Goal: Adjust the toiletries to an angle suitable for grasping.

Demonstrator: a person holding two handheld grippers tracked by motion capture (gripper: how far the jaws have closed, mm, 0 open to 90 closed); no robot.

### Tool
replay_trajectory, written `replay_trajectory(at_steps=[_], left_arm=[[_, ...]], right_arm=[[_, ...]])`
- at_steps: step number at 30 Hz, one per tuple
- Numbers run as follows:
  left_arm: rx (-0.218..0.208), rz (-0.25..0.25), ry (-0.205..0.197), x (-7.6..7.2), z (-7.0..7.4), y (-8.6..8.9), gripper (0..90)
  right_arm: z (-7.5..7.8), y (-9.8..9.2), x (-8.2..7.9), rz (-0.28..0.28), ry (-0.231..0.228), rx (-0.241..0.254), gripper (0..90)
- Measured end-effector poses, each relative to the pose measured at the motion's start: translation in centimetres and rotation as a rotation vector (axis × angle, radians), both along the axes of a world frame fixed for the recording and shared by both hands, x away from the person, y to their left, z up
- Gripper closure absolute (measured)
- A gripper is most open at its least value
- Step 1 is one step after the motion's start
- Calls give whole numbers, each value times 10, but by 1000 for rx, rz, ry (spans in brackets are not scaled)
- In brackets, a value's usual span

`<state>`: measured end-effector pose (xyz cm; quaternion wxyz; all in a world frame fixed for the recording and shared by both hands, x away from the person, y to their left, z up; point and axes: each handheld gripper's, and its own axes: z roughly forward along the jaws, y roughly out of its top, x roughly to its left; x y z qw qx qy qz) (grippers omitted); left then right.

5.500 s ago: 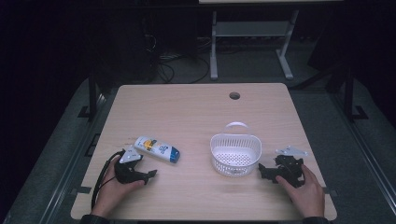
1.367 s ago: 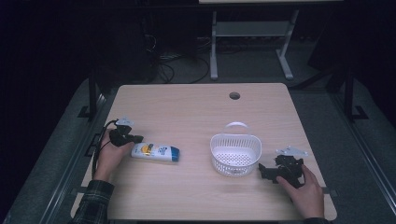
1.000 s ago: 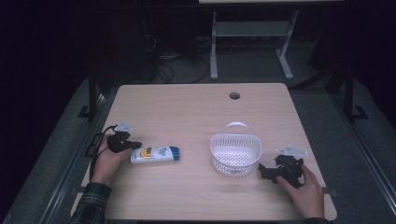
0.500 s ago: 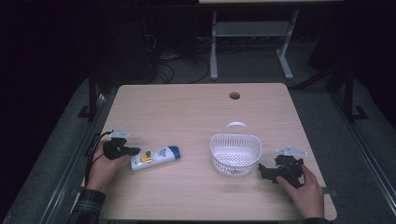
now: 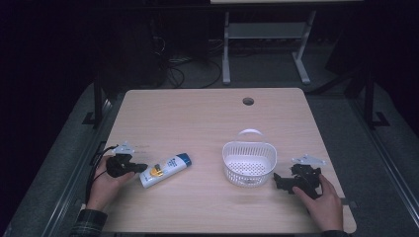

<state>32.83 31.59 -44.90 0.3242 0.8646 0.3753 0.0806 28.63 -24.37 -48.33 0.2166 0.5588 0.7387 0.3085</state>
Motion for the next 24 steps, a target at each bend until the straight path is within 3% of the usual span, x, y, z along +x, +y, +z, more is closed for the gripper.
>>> replay_trajectory(at_steps=[24], left_arm=[[7, -63, 34, -34, -2, -12, 900]], right_arm=[[0, 0, 0, 0, 0, 0, 0]])
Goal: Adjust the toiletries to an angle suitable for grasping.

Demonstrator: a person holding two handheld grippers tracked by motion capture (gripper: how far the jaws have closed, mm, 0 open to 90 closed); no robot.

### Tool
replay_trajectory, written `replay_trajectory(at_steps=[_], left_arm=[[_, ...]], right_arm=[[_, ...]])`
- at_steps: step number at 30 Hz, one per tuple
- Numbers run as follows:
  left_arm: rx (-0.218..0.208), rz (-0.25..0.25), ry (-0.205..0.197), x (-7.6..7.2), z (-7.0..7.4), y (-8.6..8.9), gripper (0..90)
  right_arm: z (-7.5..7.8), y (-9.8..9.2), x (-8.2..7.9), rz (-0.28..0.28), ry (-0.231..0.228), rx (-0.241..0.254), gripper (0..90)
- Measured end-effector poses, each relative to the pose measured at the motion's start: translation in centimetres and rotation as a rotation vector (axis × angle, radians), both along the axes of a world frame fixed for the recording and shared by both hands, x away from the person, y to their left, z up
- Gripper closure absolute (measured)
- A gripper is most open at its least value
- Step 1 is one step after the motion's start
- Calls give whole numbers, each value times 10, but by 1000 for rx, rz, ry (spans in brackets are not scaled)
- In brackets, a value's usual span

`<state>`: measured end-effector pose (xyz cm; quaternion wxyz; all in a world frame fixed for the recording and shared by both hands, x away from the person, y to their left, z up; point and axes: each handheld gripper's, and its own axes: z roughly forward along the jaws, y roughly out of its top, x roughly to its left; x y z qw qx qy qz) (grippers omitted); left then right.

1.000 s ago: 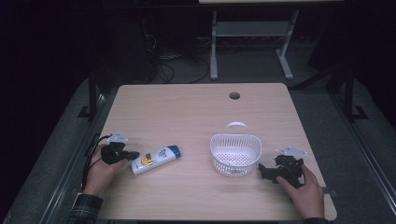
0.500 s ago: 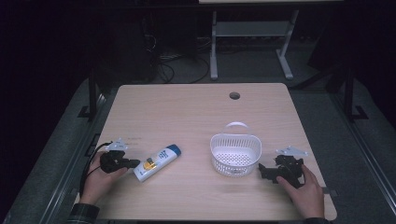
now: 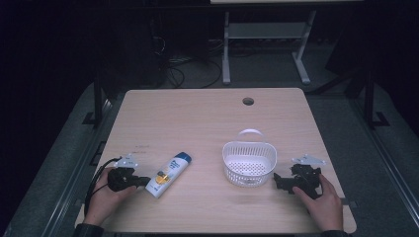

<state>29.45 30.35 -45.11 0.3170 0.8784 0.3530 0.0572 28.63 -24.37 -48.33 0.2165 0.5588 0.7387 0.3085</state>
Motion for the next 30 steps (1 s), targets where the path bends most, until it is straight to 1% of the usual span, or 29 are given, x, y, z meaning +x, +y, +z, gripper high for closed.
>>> replay_trajectory(at_steps=[2, 3, 5, 6, 7, 8, 9, 11, 13, 14, 15, 16, 17, 18, 20, 24, 25, 26, 27, 30], left_arm=[[-6, 10, 1, 0, 0, 0, 899], [-1, 26, 0, 1, -1, 2, 874], [0, 31, 0, 2, -1, 3, 868], [-7, 38, 0, 2, -1, 4, 859], [-16, 57, 0, 3, 0, 7, 836], [-16, 57, 0, 3, 0, 7, 818], [-17, 76, -1, 3, 0, 8, 793], [-14, 85, -3, 4, 0, 9, 735], [-14, 113, -11, 4, 1, 12, 677], [-14, 113, -11, 4, 1, 12, 648], [-18, 132, -17, 5, 2, 13, 624], [-18, 132, -17, 5, 2, 13, 593], [-14, 139, -24, 6, 2, 15, 593], [-16, 159, -29, 7, 4, 16, 542], [-32, 177, -34, 7, 6, 17, 513], [-35, 184, -38, 8, 10, 18, 471], [-49, 188, -41, 9, 12, 18, 446], [-49, 188, -41, 9, 12, 18, 435], [-58, 194, -41, 9, 15, 17, 423], [-66, 190, -49, 10, 19, 15, 399]], right_arm=[[0, 0, 0, 0, 0, 0, 0], [0, 0, 0, 0, 0, 0, 0], [0, 0, 0, 0, 0, 0, 0], [0, 0, 0, 0, 0, 0, 0], [0, 0, 0, 0, 0, 0, 0], [0, 0, 0, 0, 0, 0, 0], [0, 0, 0, 0, 0, 0, 0], [0, 0, 0, 0, 0, 0, 0], [0, 0, 0, 0, 0, 0, 0], [0, 0, 0, 0, 0, 0, 0], [0, 0, 0, 0, 0, 0, 0], [0, 0, 0, 0, 0, 0, 0], [0, 0, 0, 0, 0, 0, 0], [0, 0, 0, 0, 0, 0, 0], [0, 0, 0, 0, 0, 0, 0], [0, 0, 0, 0, 0, 0, 0], [0, 0, 0, 0, 0, 0, 0], [0, 0, 0, 0, 0, 0, 0], [0, 0, 0, 0, 0, 0, 0], [0, 0, 0, 0, 0, 0, 0]])
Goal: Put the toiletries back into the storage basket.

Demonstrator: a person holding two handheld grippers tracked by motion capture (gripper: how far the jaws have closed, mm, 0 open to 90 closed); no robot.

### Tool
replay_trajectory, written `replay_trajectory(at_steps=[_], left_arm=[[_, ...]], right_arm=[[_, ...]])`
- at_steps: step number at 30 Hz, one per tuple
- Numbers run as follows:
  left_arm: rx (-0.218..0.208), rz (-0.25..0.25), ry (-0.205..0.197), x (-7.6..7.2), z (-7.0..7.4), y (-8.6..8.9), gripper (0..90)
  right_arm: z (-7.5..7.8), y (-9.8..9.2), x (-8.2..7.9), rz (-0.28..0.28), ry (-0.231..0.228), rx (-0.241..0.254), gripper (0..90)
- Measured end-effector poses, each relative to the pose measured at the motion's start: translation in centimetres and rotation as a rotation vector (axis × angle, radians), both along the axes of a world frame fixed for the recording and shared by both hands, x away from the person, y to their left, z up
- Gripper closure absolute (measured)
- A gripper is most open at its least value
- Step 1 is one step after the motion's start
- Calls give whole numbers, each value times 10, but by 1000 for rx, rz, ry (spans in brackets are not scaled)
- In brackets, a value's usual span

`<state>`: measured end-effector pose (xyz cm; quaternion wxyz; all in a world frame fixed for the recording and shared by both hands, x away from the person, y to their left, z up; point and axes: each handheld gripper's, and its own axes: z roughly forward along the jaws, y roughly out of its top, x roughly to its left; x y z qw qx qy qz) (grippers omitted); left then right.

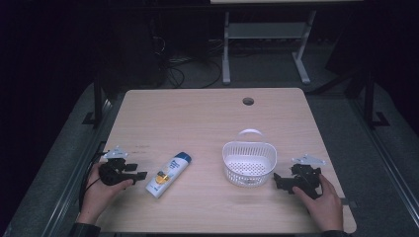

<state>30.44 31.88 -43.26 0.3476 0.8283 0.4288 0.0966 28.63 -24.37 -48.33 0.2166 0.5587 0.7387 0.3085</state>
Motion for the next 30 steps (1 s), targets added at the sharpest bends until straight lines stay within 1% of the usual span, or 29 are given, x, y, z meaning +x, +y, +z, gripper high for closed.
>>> replay_trajectory(at_steps=[1, 7, 10, 11, 12, 13, 14, 18, 19, 20, 22, 27, 30], left_arm=[[-4, 3, -1, 1, 3, -2, 388], [-2, -3, -15, 5, 10, -10, 336], [-7, -6, -14, 6, 11, -13, 307], [-11, -2, -7, 8, 14, -16, 298], [-11, -2, -7, 8, 14, -16, 286], [-6, 2, -10, 10, 17, -19, 274], [-8, 4, -9, 11, 18, -21, 271], [3, -3, -12, 14, 22, -27, 262], [11, -11, -15, 15, 23, -29, 262], [18, -13, -8, 17, 24, -34, 262], [23, -17, -8, 18, 25, -36, 262], [32, -26, -15, 24, 29, -46, 262], [28, -29, -10, 26, 30, -49, 264]], right_arm=[[0, 0, 0, 0, 0, 0, 0], [0, 0, 0, 0, 0, 0, 0], [0, 0, 0, 0, 0, 0, 0], [0, 0, 0, 0, 0, 0, 0], [0, 0, 0, 0, 0, 0, 0], [0, 0, 0, 0, 0, 0, 0], [0, 0, 0, 0, 0, 0, 0], [0, 0, 0, 0, 0, 0, 0], [0, 0, 0, 0, 0, 0, 0], [0, 0, 0, 0, 0, 0, 0], [0, 0, 0, 0, 0, 0, 0], [0, 0, 0, 0, 0, 1, 0], [0, 0, 0, 1, 0, 0, 0]])
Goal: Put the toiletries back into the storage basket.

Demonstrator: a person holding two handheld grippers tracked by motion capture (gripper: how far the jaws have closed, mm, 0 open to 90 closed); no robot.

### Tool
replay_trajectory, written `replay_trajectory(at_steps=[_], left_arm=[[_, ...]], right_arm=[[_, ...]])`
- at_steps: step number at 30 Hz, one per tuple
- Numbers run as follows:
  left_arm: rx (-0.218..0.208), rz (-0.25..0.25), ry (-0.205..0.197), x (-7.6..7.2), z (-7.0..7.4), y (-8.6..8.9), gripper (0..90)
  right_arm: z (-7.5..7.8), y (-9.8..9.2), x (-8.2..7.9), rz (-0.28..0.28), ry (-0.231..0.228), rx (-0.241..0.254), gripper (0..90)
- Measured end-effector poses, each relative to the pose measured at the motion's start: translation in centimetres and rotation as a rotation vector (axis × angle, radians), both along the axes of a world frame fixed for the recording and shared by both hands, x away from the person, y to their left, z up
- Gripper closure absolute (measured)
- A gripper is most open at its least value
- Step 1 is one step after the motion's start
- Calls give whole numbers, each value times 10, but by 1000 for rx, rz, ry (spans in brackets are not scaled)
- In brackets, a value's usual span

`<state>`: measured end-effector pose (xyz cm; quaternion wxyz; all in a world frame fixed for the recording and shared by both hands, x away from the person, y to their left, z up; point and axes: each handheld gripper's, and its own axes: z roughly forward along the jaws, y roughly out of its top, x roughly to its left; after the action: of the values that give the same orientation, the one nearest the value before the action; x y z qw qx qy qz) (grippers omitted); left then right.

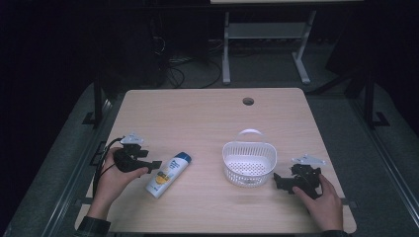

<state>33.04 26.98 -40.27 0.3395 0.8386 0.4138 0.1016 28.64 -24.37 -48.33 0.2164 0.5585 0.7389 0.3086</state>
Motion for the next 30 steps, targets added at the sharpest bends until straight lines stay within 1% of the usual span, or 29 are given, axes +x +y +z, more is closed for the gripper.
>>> replay_trajectory(at_steps=[5, 6, 8, 9, 12, 15, 17, 18, 20, 21, 26, 30], left_arm=[[18, -14, 0, 6, 2, -7, 264], [23, -16, 8, 8, 2, -11, 264], [25, -18, 12, 9, 2, -13, 264], [27, -17, 19, 10, 2, -17, 264], [34, -23, 19, 12, 2, -21, 264], [42, -28, 29, 15, 3, -28, 264], [38, -37, 35, 19, 3, -34, 265], [38, -37, 35, 19, 3, -34, 265], [52, -47, 38, 22, 2, -40, 265], [52, -47, 38, 22, 2, -40, 265], [66, -56, 56, 28, 0, -54, 264], [82, -62, 62, 30, -1, -59, 264]], right_arm=[[0, 0, 0, 0, 0, 0, 0], [0, 0, 0, 1, 0, -1, 0], [0, 0, 0, 0, 0, 0, 0], [0, 0, 0, 0, 0, 0, 0], [0, 0, 0, 0, 0, 0, 0], [0, 0, 0, 0, 0, 0, 0], [0, 0, 0, 1, 0, 0, 0], [0, 0, 0, 1, 0, 0, 0], [0, 0, 0, 0, 0, 0, 0], [0, 0, 0, 0, 0, 0, 0], [0, 0, 0, 0, 0, 0, 0], [0, 0, 0, 1, 0, 0, 0]])
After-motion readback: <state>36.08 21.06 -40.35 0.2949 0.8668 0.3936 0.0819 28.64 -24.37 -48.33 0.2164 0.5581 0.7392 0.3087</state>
